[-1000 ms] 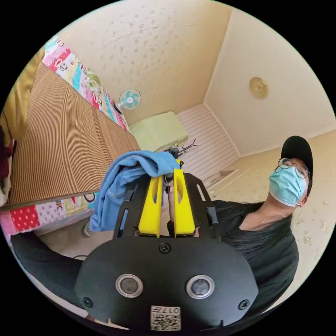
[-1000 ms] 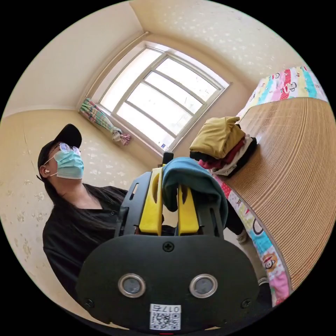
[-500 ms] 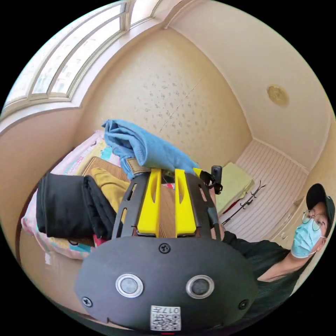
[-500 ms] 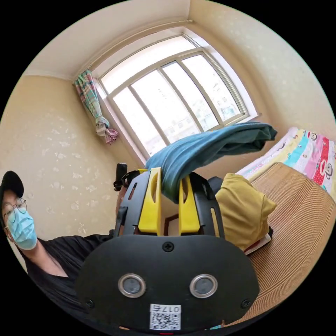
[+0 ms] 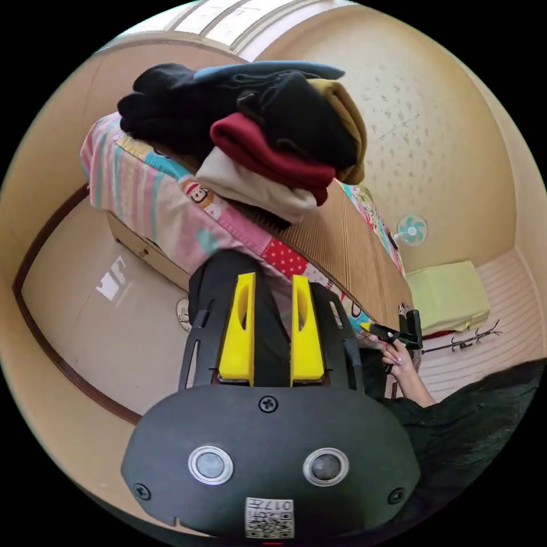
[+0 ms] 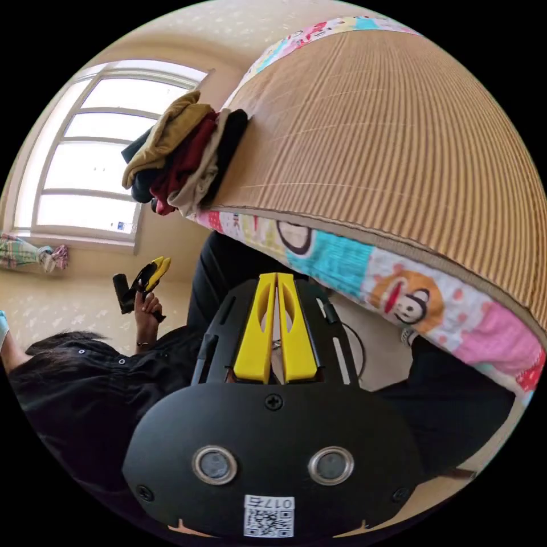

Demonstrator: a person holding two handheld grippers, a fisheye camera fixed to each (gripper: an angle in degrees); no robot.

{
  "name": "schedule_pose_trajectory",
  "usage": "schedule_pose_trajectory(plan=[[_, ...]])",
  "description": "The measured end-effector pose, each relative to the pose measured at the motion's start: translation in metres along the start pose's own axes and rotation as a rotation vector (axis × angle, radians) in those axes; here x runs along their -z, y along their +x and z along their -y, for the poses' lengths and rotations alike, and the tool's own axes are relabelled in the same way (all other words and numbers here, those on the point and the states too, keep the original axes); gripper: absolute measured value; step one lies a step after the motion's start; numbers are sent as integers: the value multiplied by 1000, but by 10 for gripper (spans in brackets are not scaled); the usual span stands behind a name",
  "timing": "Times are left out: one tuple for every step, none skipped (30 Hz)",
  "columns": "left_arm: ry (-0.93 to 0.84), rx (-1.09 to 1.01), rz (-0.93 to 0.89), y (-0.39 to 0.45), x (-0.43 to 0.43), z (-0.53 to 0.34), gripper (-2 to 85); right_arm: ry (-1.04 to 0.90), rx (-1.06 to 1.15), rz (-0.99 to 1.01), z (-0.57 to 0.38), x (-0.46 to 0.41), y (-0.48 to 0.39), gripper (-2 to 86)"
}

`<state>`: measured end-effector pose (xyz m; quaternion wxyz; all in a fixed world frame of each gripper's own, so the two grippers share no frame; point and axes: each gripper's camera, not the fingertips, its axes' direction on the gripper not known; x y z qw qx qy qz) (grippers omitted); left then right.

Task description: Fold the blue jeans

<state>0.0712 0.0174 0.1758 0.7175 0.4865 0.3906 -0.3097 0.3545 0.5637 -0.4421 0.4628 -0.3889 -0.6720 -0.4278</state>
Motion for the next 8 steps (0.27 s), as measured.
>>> schedule_pose_trajectory(plan=[[-9,-52,0,17,-9,-1,89,43,-76,-61,-13,24,21,13],[-27,-171,-9,55,-28,-1,80,106,-140,-106,-25,52,38,16],[-46,-291,-29,93,-46,0,71,142,-166,-126,-31,66,45,17],[-56,-349,-43,112,-55,0,60,215,-217,-175,-43,94,58,23],[-76,-458,-76,147,-74,0,40,291,-270,-238,-55,123,71,32],[-110,-552,-105,179,-95,0,25,329,-302,-272,-61,137,77,38],[-138,-598,-119,194,-107,-1,18,402,-375,-341,-72,165,91,50],[-209,-650,-122,221,-133,0,10,468,-454,-406,-83,190,106,63]])
